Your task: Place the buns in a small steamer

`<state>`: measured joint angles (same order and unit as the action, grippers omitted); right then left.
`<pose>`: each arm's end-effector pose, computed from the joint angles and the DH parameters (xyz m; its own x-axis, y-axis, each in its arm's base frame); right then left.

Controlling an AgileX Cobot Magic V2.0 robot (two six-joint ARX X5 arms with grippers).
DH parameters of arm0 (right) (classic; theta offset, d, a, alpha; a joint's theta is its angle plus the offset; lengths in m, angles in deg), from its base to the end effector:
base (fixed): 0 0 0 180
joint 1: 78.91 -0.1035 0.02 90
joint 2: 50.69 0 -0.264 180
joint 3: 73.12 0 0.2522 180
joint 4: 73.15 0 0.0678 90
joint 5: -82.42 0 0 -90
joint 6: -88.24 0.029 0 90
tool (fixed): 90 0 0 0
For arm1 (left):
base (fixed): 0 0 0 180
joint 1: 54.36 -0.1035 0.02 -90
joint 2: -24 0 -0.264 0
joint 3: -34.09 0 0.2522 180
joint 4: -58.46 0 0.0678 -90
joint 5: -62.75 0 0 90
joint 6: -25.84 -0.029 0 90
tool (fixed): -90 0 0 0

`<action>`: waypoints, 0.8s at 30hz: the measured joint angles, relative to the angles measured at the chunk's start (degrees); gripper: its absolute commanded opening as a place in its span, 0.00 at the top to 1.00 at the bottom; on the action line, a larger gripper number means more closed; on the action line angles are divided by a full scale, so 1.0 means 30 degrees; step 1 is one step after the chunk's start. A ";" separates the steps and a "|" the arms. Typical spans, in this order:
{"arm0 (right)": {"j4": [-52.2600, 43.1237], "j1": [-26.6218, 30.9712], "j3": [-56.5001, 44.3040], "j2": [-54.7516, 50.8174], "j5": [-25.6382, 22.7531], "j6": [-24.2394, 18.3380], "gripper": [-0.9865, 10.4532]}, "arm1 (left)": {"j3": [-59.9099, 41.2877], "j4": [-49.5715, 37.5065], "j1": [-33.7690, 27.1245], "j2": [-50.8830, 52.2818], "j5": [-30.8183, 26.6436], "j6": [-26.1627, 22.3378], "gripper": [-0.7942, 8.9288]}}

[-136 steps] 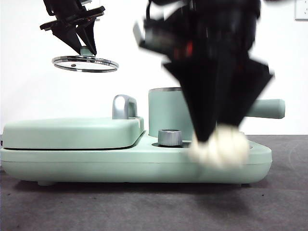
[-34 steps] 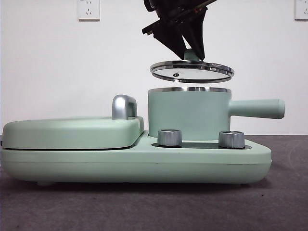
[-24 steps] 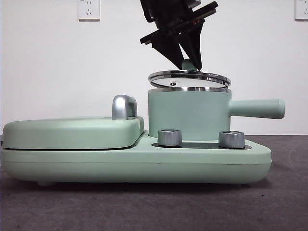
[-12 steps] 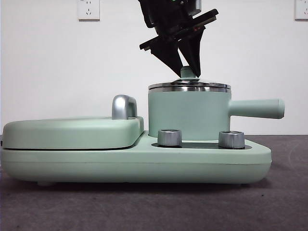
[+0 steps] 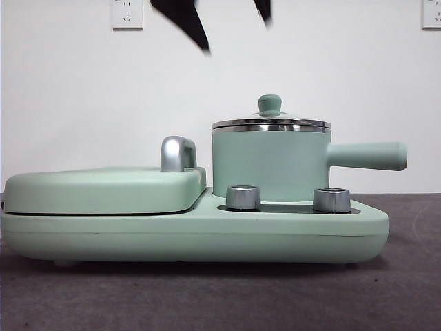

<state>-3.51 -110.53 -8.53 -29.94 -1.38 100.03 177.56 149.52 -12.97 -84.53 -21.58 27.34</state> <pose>0.0341 0.0247 0.3297 0.7056 0.5612 -0.4327 -0.5155 0.8254 0.2300 0.2716 -0.2432 0.4180 0.3508 -0.4409 -0.8261 0.6827 0.7243 -0.0966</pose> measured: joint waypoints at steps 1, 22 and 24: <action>-0.0007 0.0000 0.0000 0.0000 0.0015 0.0000 0.55 | -0.0058 0.0197 -0.0029 0.0867 0.0000 0.0102 0.37; -0.0007 -0.0015 0.0000 0.0000 0.1923 0.0000 0.55 | -2.3875 -0.8357 0.0124 2.3263 -0.1443 0.3971 0.42; -0.0007 -0.0015 0.0000 0.0000 0.1923 0.0000 0.55 | -2.5507 -0.8896 0.0124 2.4837 -0.1523 0.4554 0.43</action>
<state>-3.53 -110.57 -8.53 -29.94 4.39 100.03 101.04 122.83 -12.60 -10.02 -26.14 41.00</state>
